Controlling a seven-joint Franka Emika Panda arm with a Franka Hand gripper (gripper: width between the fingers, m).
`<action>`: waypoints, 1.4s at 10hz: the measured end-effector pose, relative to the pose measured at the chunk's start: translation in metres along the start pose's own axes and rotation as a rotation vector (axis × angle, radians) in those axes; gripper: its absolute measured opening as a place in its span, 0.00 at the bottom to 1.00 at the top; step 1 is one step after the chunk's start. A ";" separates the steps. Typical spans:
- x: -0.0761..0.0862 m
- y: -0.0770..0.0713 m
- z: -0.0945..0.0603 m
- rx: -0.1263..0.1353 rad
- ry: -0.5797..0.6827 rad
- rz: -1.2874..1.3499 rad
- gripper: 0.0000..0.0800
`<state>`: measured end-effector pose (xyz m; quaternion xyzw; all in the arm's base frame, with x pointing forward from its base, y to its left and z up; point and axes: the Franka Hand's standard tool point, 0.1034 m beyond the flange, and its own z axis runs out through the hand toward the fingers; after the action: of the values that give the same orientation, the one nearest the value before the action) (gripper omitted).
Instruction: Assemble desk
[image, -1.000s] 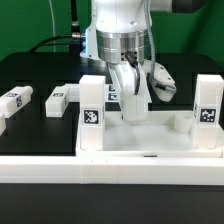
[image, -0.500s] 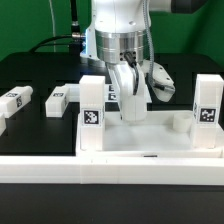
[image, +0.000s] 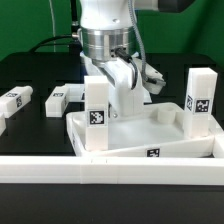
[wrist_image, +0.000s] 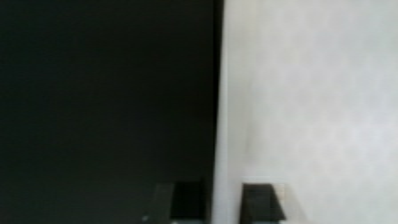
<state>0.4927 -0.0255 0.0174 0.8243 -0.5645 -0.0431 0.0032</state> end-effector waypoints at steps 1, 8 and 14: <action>0.001 0.001 0.000 -0.001 0.001 -0.049 0.10; 0.020 0.010 -0.001 -0.007 0.019 -0.404 0.10; 0.022 0.004 -0.001 -0.018 0.031 -0.832 0.09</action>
Offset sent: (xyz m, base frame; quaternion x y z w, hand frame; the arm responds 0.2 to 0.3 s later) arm 0.0000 0.0000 0.0000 0.0000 0.0000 -0.1296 0.9916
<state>0.4973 -0.0476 0.0174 0.9826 -0.1825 -0.0333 0.0011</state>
